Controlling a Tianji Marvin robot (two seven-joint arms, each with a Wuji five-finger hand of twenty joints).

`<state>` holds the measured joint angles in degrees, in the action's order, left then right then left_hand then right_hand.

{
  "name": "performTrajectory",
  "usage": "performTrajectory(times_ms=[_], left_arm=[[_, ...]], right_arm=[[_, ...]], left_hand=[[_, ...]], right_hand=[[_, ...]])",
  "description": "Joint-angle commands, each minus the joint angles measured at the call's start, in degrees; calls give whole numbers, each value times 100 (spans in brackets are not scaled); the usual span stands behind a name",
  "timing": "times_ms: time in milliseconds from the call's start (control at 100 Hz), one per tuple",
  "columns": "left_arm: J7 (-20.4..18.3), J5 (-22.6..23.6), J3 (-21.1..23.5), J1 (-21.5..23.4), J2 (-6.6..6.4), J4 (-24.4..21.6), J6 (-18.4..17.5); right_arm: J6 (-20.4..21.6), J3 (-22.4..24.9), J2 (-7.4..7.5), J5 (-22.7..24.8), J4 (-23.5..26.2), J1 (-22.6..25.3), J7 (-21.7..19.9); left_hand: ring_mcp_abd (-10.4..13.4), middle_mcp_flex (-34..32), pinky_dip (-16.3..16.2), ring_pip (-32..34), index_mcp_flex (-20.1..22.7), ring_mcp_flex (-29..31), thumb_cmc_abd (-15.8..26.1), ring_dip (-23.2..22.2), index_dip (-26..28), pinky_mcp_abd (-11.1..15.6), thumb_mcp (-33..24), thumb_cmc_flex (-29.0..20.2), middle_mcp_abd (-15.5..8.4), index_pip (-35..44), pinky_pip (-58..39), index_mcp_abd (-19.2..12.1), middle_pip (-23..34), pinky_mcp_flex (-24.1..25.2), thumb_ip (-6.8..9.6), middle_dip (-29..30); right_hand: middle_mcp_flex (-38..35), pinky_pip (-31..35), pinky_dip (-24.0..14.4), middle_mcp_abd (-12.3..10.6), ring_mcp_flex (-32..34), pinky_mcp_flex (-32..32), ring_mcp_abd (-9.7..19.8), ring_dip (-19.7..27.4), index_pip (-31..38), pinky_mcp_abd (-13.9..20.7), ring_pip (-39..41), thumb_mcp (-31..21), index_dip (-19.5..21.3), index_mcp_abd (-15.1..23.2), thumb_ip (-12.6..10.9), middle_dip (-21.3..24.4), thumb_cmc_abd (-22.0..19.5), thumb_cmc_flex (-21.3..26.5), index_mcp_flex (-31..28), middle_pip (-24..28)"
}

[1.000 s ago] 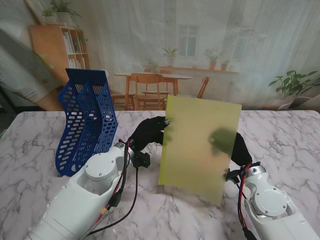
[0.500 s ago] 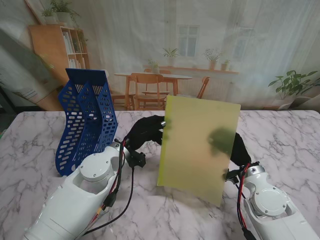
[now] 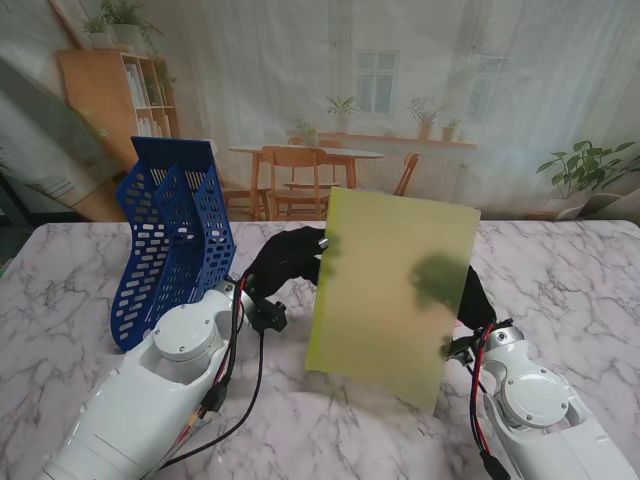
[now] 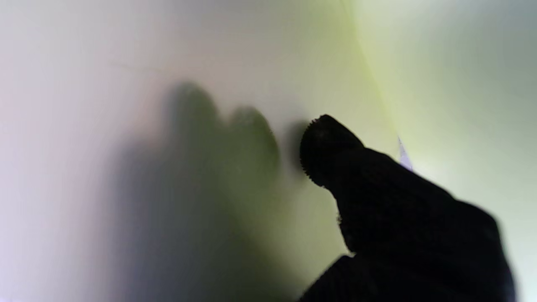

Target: Open the sliding file folder, put the receipt in and insert it into the document holder

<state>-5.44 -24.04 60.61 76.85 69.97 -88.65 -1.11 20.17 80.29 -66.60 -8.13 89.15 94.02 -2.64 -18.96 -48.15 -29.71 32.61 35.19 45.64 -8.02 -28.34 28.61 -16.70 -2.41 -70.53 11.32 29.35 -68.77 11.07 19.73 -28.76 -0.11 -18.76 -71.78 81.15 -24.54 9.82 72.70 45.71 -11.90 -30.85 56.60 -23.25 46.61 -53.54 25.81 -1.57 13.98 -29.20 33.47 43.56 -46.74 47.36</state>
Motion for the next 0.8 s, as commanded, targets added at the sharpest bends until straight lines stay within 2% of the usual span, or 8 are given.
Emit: performTrajectory(times_ms=[0, 170, 210, 310, 390, 440, 590, 790], left_arm=[[-141, -9, -5, -79, 1, -70, -28], [-181, 8, -56, -139, -3, -64, -58], [-169, 7, -69, -143, 1, -61, -75], [-182, 6, -95, -158, 2, -33, -124], [-222, -15, -84, -149, -7, -27, -151], [-253, -28, -62, -136, -16, -26, -166], [-237, -8, 3, -106, -25, -20, -266], [-94, 48, 35, -80, -4, -40, -245]], right_arm=[[-40, -16, -3, -11, -10, 9, -31], [-58, -7, 8, -54, -5, 13, -101], [-73, -5, 10, -64, 9, 19, -111], [-97, -6, 9, -71, 32, 31, -111], [-109, -15, 1, -54, 49, 37, -69], [-115, -19, -5, -42, 56, 39, -41], [-143, -28, -15, -3, 76, 43, 22], [-167, -36, -23, 23, 84, 40, 60]], left_hand=[[36, -4, -7, 74, 98, 19, -41, 18, -71, 361, 144, -135, -122, 59, -194, -472, -60, -30, 69, 98], [42, 438, -1, -25, 18, -152, -45, 26, -153, 328, 73, -302, -204, -208, -116, -991, -242, 146, 130, 182], [92, 632, -3, -82, 77, -253, -59, 28, -39, 324, 46, -337, -483, -161, -73, -1056, -258, 234, 140, 172], [177, 992, 0, -189, 134, -395, -105, 43, 119, 340, 56, -294, -621, -69, 6, -1036, -327, 349, 149, 192], [170, 1096, 2, -253, -33, -454, -168, 52, 136, 339, 172, -82, -600, -131, 66, -999, -337, 419, 131, 209], [165, 1117, -18, -291, -319, -469, -221, 42, -48, 329, 217, 311, -366, -522, 98, -946, -368, 438, 189, 250], [167, 1190, -41, -364, -702, -531, -318, 33, -509, 358, 287, 955, -310, -1267, 164, -799, -437, 485, 122, 284], [173, 650, -106, -170, 73, -200, -172, -32, 152, 386, -41, -25, -213, -562, -24, -791, -201, 203, 85, 186]], right_hand=[[22, 110, -117, -9, 167, 25, 30, -30, 348, -45, 144, -461, 209, 534, -49, -73, -254, 401, -91, 293], [27, 108, -126, -9, 164, 24, 22, -33, 344, -45, 137, -451, 204, 533, -49, -74, -261, 400, -84, 294], [27, 107, -127, -10, 164, 22, 22, -32, 342, -45, 134, -448, 202, 534, -49, -74, -266, 397, -79, 295], [27, 105, -132, -7, 164, 21, 22, -31, 346, -46, 125, -447, 202, 534, -51, -75, -268, 401, -84, 296], [38, 97, -135, -7, 162, 5, 23, -31, 346, -44, 117, -448, 200, 531, -53, -75, -269, 404, -81, 294], [38, 96, -137, -7, 162, 4, 23, -30, 347, -44, 112, -448, 200, 534, -53, -75, -266, 405, -81, 295], [39, 93, -144, -9, 166, -1, 20, -32, 350, -44, 105, -445, 200, 538, -52, -77, -270, 402, -80, 299], [43, 91, -151, -7, 166, -6, 14, -34, 351, -48, 99, -443, 197, 530, -53, -76, -270, 404, -77, 299]])
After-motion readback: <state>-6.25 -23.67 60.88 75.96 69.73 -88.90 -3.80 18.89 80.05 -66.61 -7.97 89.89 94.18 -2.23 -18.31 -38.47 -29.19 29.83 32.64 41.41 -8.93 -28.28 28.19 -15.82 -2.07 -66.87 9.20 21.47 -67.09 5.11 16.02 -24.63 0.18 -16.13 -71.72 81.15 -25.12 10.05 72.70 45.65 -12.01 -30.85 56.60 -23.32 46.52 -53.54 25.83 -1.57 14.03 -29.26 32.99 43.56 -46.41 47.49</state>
